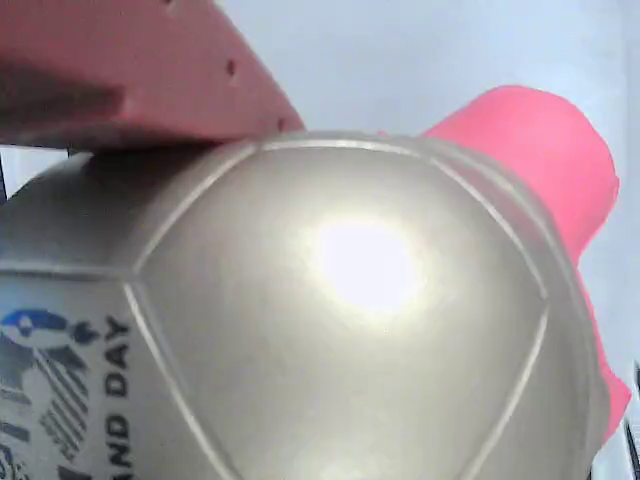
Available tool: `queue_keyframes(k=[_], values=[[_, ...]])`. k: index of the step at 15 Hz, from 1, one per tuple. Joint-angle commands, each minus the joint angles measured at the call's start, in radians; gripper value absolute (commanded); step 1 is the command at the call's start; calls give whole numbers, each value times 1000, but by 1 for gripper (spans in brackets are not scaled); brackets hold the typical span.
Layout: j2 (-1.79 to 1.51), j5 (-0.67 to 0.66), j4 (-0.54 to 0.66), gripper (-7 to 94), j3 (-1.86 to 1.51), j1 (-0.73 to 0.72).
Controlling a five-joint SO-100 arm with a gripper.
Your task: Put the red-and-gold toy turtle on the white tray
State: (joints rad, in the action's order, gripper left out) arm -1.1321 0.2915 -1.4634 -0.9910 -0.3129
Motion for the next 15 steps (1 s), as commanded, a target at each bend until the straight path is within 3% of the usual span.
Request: queue_keyframes(k=[1,7,12,15], values=[[-11,11,-18,0,80,-2],[92,12,-49,1,140,0],[147,-9,-52,20,195,3],[184,-17,-58,37,213,-15]])
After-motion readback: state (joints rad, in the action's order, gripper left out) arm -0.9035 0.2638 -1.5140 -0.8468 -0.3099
